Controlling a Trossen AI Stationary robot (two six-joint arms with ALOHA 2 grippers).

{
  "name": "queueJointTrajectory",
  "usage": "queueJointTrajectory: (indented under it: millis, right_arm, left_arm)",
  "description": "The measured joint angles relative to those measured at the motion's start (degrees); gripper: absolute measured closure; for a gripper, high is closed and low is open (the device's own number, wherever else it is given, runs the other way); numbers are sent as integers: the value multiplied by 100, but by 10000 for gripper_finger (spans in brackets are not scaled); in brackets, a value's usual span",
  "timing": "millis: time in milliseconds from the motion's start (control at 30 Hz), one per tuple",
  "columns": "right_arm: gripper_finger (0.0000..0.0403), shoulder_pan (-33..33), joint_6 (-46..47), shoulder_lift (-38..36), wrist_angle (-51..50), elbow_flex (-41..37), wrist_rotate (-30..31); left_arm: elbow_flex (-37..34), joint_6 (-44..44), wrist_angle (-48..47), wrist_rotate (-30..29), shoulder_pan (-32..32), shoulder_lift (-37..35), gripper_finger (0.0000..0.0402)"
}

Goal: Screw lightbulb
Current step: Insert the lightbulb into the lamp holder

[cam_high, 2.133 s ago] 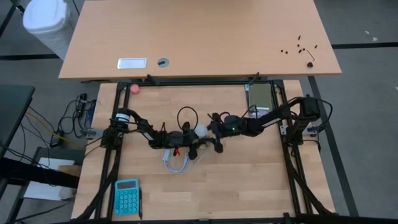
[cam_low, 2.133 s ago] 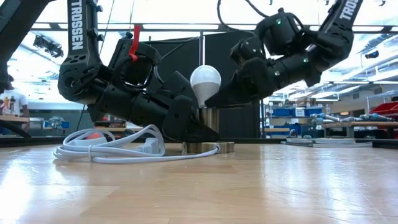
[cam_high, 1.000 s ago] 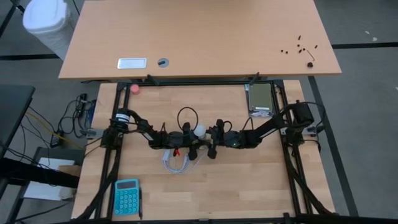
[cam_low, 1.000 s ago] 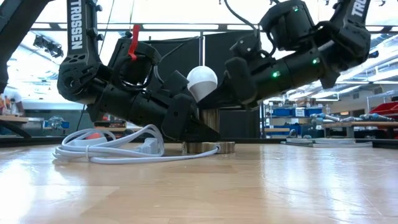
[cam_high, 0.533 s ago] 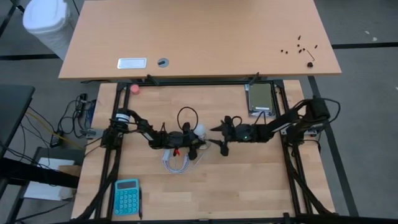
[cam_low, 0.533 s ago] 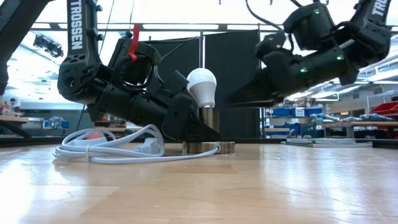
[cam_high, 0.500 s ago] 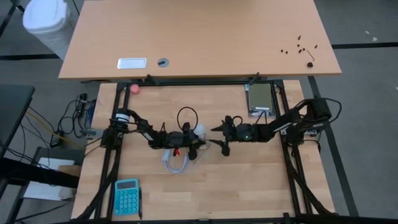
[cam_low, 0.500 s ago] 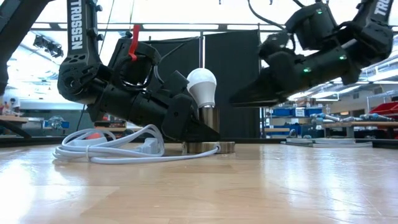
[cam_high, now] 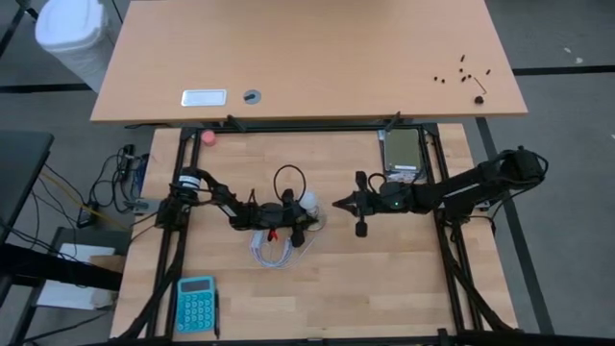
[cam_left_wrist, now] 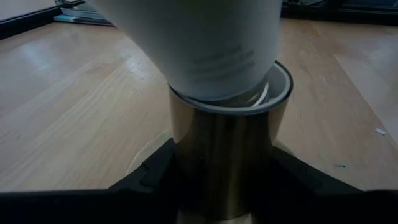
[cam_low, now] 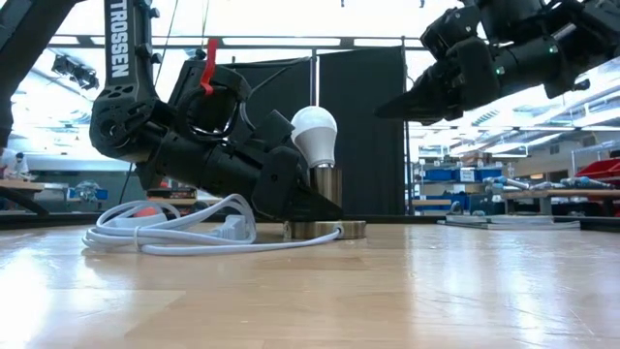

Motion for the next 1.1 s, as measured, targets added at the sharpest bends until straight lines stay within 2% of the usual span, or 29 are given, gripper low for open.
queueJointTrajectory:
  millis: [67,333,400,533,767,867,967,1100]
  right_arm:
    - [391,-7,32,3,15,0,0]
    - [379,-166,976,60,52,9,45]
    - [369,-288,1135,110,53,7,-100]
    - [319,-418,1242,497,398,11,-491]
    - [195,-544,1365,1622,1864,11,-650]
    - [154,-575,1411,1855,2053,11,-655]
    - [131,-578,1414,1932,2062,11,-555]
    - [124,-575,1415,1829,2021,9,-549]
  left_arm:
    - [0,2,0,0,0,0,224]
    - [0,28,0,2,0,2,210]
    - [0,36,1,2,0,2,211]
    - [0,42,2,2,0,2,219]
    - [0,50,4,2,0,2,219]
    - [0,87,11,22,0,2,218]
    - [0,36,15,50,0,2,207]
    - [0,-22,14,75,0,-23,182]
